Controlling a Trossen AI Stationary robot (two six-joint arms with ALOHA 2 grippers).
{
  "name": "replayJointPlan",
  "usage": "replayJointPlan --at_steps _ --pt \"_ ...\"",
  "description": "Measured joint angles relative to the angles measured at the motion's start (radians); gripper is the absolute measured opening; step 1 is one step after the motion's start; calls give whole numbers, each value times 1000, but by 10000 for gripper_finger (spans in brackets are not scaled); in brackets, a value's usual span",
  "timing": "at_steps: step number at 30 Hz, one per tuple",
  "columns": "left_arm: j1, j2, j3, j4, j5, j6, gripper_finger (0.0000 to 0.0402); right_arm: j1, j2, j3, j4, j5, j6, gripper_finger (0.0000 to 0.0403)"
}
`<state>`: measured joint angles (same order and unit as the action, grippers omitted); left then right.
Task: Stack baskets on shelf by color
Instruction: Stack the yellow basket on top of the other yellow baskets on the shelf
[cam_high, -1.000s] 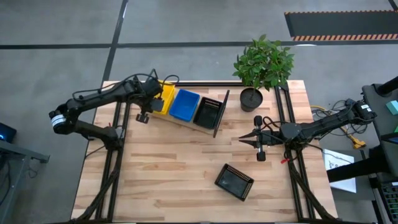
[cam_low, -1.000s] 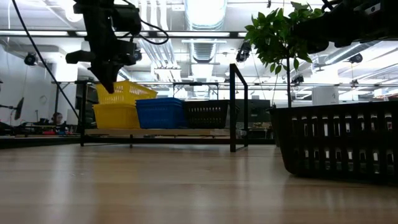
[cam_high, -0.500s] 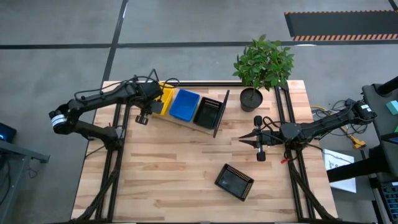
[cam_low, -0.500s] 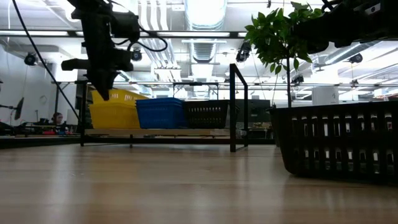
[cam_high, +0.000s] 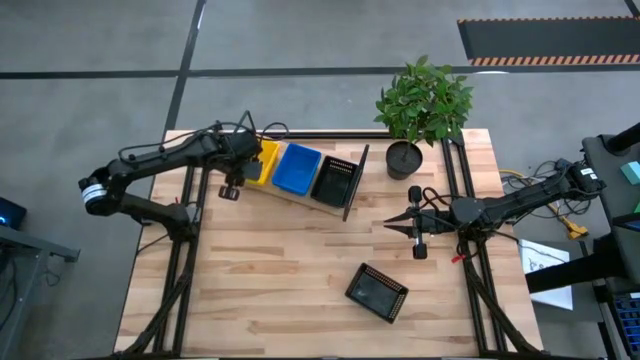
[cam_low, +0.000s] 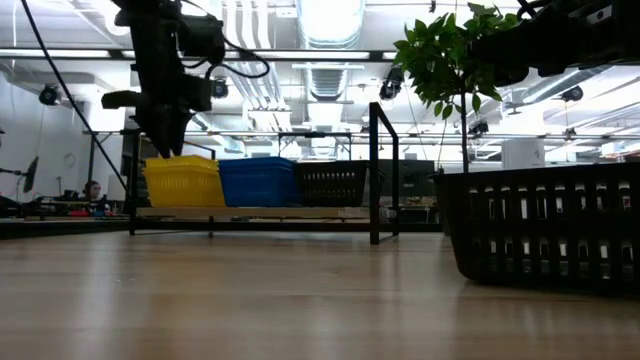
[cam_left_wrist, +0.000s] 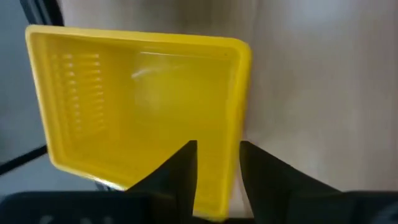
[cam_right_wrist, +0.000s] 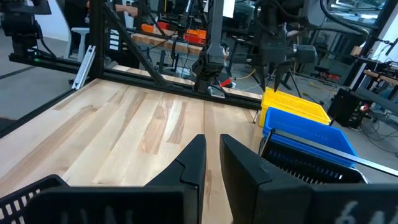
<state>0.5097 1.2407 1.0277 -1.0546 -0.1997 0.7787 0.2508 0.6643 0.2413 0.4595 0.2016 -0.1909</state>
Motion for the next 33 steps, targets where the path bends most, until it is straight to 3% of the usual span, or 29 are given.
replayJointPlan --at_steps 10,17,20,33 --pt "-110 -14 53 -106 25 -218 100 0 0 0 0 0 0 38" --pt "-174 -4 -19 -94 41 -224 27 0 0 0 0 0 9 38" --pt "-173 6 -50 -56 -1 -238 6 0 0 0 0 0 8 38" --pt "-169 8 -113 36 -139 -223 1 0 0 0 0 0 7 38"
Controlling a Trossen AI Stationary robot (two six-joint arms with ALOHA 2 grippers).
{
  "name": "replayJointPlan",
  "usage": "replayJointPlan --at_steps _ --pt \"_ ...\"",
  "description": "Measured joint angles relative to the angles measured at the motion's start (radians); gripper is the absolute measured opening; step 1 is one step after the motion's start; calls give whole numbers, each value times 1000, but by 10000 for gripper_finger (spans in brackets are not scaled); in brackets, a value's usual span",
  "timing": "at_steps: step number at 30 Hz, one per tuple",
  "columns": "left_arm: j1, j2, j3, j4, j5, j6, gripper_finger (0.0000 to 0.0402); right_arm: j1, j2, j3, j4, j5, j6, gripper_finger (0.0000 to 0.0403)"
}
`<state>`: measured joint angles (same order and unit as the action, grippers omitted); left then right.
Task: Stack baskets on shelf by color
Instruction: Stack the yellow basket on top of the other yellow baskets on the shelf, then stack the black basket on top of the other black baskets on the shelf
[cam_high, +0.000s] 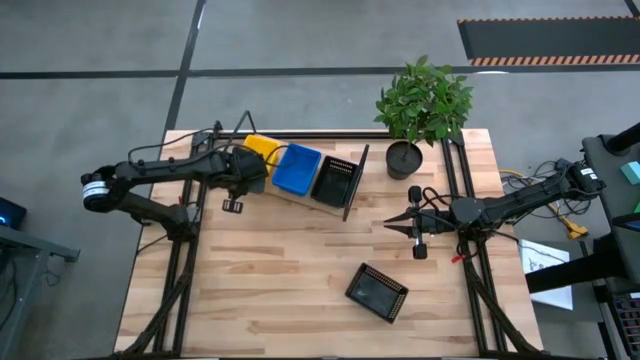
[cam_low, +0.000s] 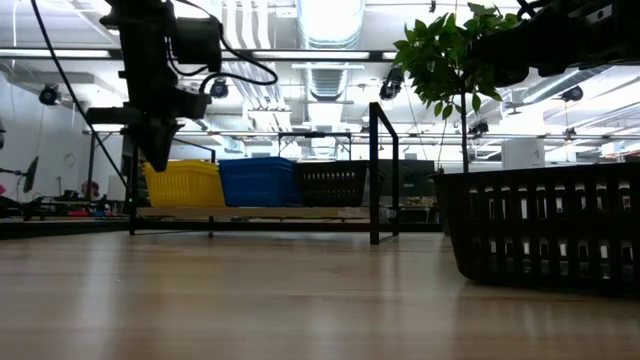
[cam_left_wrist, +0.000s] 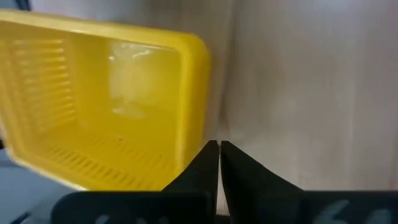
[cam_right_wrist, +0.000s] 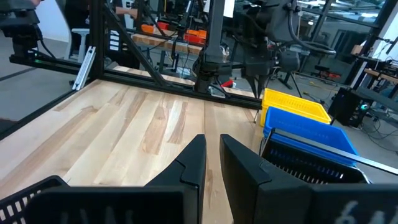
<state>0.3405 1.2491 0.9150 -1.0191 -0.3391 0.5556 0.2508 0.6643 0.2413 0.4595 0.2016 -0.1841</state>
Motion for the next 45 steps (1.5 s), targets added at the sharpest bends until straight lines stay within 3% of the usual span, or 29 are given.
replayJointPlan --at_steps 15,21,25,29,35,45 --pt "0 0 -6 43 -47 -6 1 0 0 0 0 0 0 38" --pt "-8 -2 -5 42 -62 -154 1 0 0 0 0 -5 1 38" --pt "-51 -9 8 42 8 -277 1 0 0 0 1 -54 7 38" --pt "-152 -22 25 97 44 -402 1 4 2 0 2 -61 27 38" --pt "-381 -26 12 409 42 -492 1 52 5 0 16 -79 46 38" --pt "-656 32 10 805 -87 -498 1 162 29 0 59 -60 132 38"
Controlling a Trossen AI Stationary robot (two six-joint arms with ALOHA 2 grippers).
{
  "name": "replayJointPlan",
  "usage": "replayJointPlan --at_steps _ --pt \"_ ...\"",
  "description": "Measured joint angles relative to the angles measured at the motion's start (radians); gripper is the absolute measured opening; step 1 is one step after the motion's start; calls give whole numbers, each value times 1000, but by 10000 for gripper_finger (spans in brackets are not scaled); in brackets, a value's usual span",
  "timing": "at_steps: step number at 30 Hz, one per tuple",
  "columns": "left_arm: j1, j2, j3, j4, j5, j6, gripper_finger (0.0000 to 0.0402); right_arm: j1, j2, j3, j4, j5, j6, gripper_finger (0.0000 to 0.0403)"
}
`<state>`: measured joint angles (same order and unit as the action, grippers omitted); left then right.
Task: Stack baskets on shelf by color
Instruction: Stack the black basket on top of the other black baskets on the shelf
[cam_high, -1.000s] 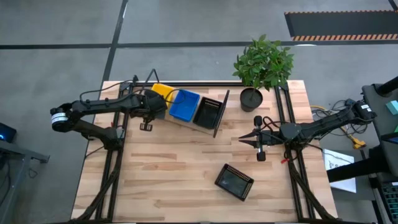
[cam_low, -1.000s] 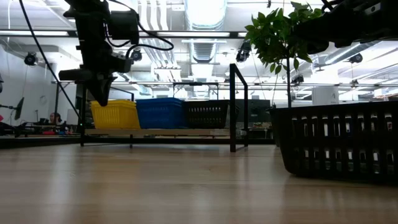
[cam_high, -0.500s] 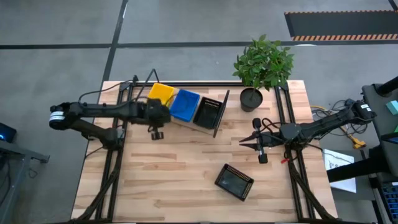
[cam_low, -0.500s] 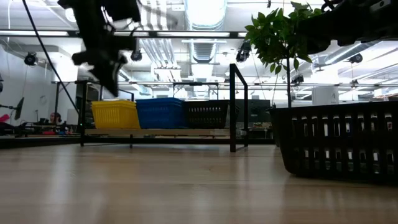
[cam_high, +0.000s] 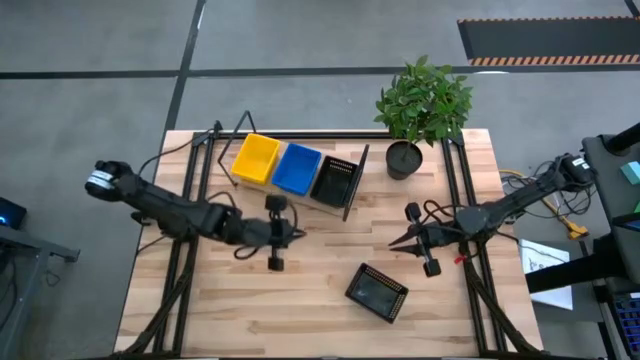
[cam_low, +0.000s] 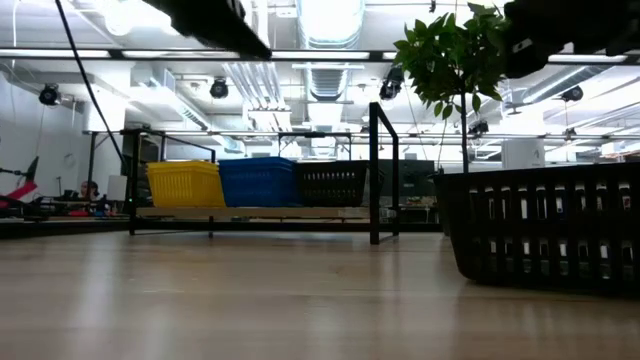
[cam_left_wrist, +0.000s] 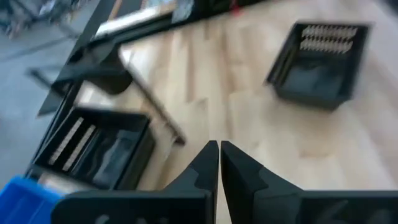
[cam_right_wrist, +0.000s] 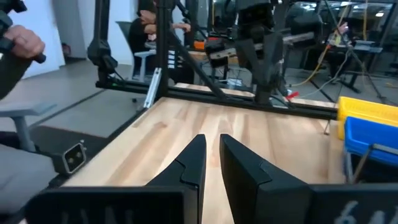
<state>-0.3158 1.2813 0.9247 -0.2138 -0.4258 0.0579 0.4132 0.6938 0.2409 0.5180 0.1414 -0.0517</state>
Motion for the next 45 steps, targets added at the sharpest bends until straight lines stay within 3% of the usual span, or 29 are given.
replayJointPlan --at_steps 6,12,20,32,38,45 --pt "-73 51 -3 79 -12 0 1 53 90 24 36 69 3 38" --pt "-93 78 -4 90 -26 -2 1 78 242 147 -20 70 8 38" --pt "-103 69 -4 101 -27 -26 1 132 436 430 -466 68 153 38" --pt "-134 60 -4 101 -27 -26 1 311 714 889 -1238 68 435 38" --pt "-134 60 -4 105 -28 -26 1 384 840 1038 -1345 69 402 57" --pt "-134 59 -4 102 -28 -19 1 419 996 1160 -1484 67 249 138"
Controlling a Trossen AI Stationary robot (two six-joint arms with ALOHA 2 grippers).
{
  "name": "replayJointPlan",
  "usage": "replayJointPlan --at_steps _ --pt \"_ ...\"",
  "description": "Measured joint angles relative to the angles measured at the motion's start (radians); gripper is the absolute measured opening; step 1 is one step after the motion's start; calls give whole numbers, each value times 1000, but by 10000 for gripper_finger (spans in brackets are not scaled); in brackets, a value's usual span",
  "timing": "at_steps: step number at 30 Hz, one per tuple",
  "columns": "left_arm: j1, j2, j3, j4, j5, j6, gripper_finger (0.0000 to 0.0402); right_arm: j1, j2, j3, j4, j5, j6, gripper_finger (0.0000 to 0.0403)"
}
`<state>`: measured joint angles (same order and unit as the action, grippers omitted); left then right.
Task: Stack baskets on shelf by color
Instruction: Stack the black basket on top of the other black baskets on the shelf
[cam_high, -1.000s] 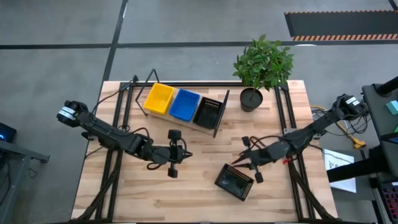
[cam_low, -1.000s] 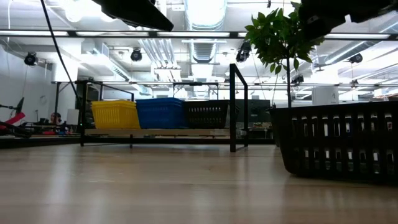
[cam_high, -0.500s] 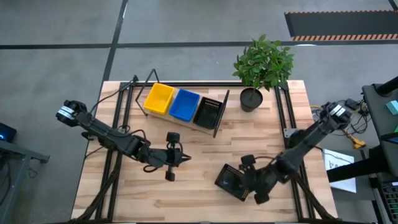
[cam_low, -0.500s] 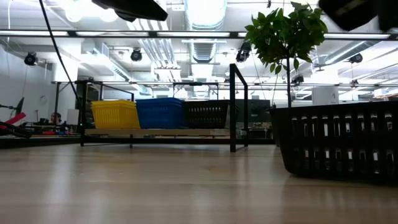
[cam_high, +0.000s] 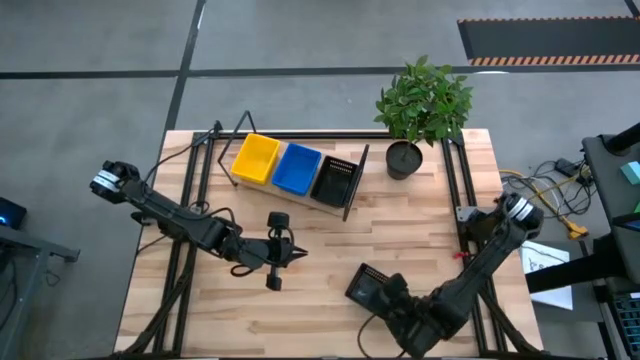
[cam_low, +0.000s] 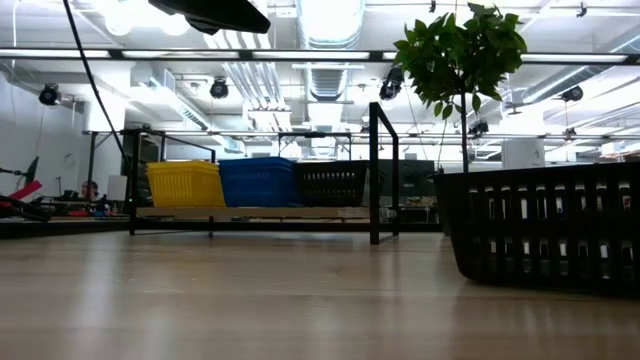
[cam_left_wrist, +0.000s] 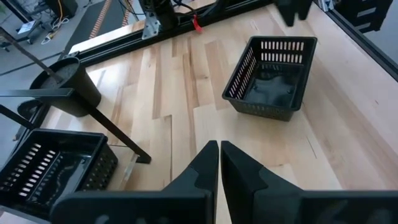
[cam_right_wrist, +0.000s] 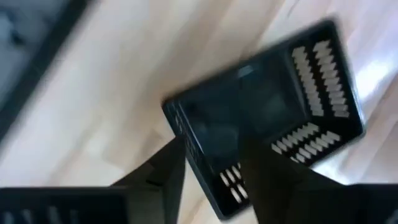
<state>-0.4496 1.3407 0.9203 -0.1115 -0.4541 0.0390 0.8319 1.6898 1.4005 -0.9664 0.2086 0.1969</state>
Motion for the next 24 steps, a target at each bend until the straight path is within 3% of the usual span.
replayJointPlan --at_steps 6,11,24 --pt "0 -2 0 -2 0 3 1 1 103 52 -171 -50 -22 180" --pt "0 -2 0 -2 -1 42 1 -4 149 40 -171 -84 -53 177" --pt "-4 -102 -3 -1 -27 150 1 -40 148 3 -7 -85 -120 24"
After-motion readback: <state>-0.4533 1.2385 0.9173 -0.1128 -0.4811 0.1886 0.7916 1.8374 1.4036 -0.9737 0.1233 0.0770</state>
